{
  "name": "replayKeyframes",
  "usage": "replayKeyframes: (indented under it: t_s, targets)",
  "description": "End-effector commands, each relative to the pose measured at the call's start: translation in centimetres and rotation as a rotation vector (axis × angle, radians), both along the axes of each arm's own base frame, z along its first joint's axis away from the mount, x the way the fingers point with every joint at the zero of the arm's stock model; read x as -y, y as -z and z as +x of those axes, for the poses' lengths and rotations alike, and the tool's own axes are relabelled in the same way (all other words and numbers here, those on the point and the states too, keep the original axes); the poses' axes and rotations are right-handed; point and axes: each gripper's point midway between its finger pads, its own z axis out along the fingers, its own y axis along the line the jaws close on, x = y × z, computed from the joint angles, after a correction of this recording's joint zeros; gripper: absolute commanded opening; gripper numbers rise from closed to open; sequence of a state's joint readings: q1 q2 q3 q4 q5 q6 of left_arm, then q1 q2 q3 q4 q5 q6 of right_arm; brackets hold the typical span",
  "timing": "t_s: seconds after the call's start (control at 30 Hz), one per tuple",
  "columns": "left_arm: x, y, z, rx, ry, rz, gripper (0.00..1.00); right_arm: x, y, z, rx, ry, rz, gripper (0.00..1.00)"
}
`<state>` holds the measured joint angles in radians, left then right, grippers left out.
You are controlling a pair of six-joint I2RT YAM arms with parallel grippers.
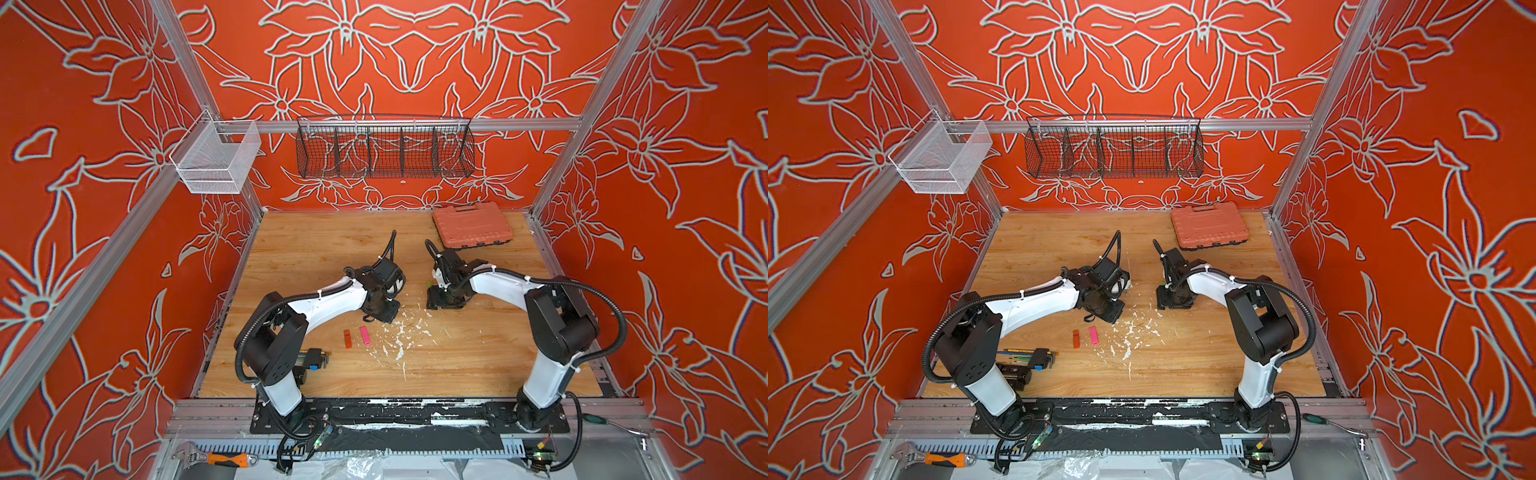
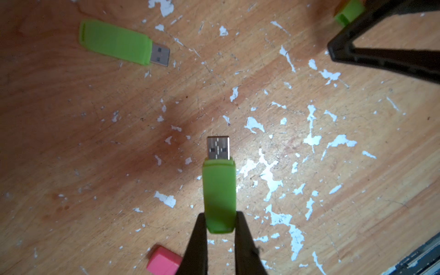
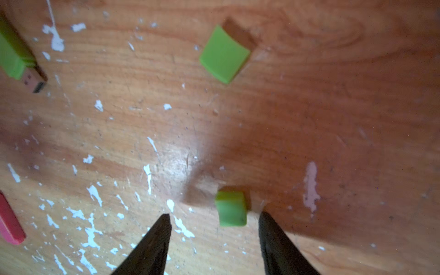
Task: Close the usb drive cover
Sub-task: Pick up the USB drive from the center of the board, then pick up the cover from the center of the board.
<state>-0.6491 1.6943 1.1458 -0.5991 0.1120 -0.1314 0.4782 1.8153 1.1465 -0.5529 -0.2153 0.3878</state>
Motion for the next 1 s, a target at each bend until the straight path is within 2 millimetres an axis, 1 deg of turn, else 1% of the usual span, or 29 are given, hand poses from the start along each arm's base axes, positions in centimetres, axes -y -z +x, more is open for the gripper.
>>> replayKeyframes:
  t_s: [0.0,0.23,0.3,0.4,0.5,0.57,0.63,0.7,0.77,0.8,0.87,0.93,0.97]
  targets:
    - [0.0,-1.0,-0.7,0.001,0.006,-0.02,0.13,-0.5,0.7,0.5,-0.007,-0.038,-0.017,0.61]
    - [-0.3,-1.1,-0.8,0.009,0.003,-0.015,0.13,-3.5,0.7,0.3,-0.014,-0.12,0.063,0.61]
    - [-0.3,-1.0,-0.8,0.01,0.004,-0.014,0.13,-3.7,1.0,0.5,-0.015,-0.135,0.052,0.61]
    - [-0.3,-1.1,-0.8,0.012,0.008,-0.016,0.13,-3.6,1.4,0.8,-0.021,-0.149,0.022,0.6]
    - [-0.2,-1.2,-0.8,0.012,0.013,-0.018,0.13,-4.4,1.4,1.0,-0.012,-0.18,0.042,0.6]
    - [-0.2,-1.2,-0.9,0.013,0.014,-0.021,0.13,-5.3,1.3,0.5,-0.031,-0.207,0.074,0.6]
    - [-0.2,-1.4,-0.9,0.017,0.013,-0.028,0.13,-5.9,1.0,-0.4,-0.062,-0.22,0.101,0.59]
    - [-0.2,-1.6,-0.9,0.021,0.013,-0.035,0.13,-5.3,0.1,-1.2,-0.074,-0.232,0.073,0.59]
    - [-0.1,-1.9,-1.0,0.025,0.009,-0.041,0.12,-3.5,-1.8,-0.8,-0.031,-0.195,0.001,0.59]
    - [-0.1,-2.1,-1.0,0.027,0.01,-0.047,0.12,-2.6,-3.1,-0.4,0.005,-0.162,-0.036,0.59]
    - [-0.1,-2.6,-1.1,0.036,0.01,-0.057,0.12,-0.6,-5.0,0.2,0.055,-0.082,-0.128,0.59]
    - [-0.1,-3.2,-1.1,0.047,0.01,-0.067,0.13,1.0,-5.3,0.0,0.056,-0.012,-0.206,0.59]
    - [-0.1,-3.4,-1.2,0.05,0.009,-0.071,0.13,1.5,-4.9,-0.5,0.038,0.02,-0.225,0.59]
